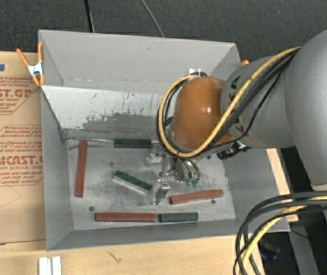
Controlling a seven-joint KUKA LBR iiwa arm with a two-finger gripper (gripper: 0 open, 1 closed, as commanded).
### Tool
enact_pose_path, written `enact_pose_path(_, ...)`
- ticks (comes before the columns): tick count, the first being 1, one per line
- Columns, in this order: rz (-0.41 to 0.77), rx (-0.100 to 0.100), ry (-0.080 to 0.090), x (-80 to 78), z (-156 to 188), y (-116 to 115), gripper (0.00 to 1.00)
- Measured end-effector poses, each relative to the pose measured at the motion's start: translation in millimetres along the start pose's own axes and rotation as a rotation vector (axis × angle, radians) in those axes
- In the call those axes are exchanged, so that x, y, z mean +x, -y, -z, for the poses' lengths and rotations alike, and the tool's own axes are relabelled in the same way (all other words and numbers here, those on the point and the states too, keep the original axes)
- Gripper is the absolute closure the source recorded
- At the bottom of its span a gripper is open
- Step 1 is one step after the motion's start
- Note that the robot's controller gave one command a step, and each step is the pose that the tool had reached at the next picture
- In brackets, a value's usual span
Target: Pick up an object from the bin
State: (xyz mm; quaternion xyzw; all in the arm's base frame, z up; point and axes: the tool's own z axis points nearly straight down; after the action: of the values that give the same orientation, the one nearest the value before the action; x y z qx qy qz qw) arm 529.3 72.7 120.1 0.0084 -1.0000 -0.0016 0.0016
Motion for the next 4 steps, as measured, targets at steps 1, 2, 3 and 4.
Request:
enact_pose_path(1,-0.137,0.004,0.004,-4.3,1.6,-2.2,0.00)
enact_pose_path(2,-0.094,0.002,0.011,-9.9,-49.0,-53.3,0.00)
enact_pose_path(3,-0.195,0.000,0.010,-8.4,-44.1,-61.3,1.00)
enact_pose_path(4,-0.194,0.000,0.010,-8.4,-44.1,-61.3,1.00)
